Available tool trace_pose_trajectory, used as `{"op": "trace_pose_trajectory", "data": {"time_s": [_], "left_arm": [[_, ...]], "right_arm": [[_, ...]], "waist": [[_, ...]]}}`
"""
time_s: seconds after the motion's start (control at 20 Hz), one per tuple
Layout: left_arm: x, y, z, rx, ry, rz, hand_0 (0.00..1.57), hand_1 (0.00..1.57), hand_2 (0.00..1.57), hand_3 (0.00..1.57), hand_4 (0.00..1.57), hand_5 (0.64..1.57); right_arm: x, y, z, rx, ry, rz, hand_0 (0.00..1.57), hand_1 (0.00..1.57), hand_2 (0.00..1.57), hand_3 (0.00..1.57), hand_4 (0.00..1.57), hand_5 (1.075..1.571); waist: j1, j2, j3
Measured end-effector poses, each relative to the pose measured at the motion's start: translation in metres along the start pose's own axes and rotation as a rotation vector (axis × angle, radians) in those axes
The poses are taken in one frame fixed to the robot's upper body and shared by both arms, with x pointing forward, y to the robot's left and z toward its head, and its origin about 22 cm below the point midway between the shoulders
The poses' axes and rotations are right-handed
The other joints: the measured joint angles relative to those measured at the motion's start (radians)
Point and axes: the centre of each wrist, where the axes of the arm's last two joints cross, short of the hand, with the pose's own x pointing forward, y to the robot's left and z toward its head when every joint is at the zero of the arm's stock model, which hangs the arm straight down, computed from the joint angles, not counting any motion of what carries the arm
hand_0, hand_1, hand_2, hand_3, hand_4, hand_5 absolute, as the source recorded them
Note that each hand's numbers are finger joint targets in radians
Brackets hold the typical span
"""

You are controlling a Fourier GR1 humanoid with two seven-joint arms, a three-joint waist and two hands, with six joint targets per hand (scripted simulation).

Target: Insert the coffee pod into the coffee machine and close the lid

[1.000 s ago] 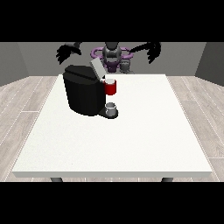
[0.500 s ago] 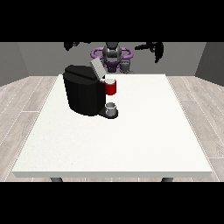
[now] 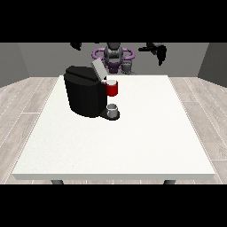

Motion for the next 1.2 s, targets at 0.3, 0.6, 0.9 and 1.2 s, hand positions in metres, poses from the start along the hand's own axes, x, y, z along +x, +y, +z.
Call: {"op": "trace_pose_trajectory", "data": {"time_s": [0.3,0.6,0.9,1.2], "left_arm": [[0.012,-0.005,0.013,0.004,-0.036,0.01,0.0,0.0,0.0,0.0,0.0,1.571],[0.025,0.001,0.029,0.029,-0.076,0.024,0.0,0.0,0.0,0.0,0.0,1.571],[0.033,-0.001,0.041,0.054,-0.107,-0.002,0.0,0.0,0.0,0.0,0.0,1.571],[0.044,0.011,0.05,0.081,-0.132,-0.02,0.0,0.0,0.0,0.0,0.0,1.571]], "right_arm": [[-0.003,0.002,-0.011,0.021,-0.012,-0.008,0.0,0.0,0.0,0.0,0.0,1.571],[0.0,-0.006,-0.026,0.018,-0.01,-0.034,0.0,0.0,0.0,0.0,0.0,1.571],[0.006,-0.002,-0.046,0.032,-0.035,-0.035,0.0,0.0,0.0,0.0,0.0,1.571],[0.01,0.005,-0.059,0.065,-0.045,-0.016,0.0,0.0,0.0,0.0,0.0,1.571]], "waist": [[0.017,0.048,0.0001],[0.024,0.107,0.0002],[0.013,0.174,0.0002],[-0.005,0.21,0.0]]}}
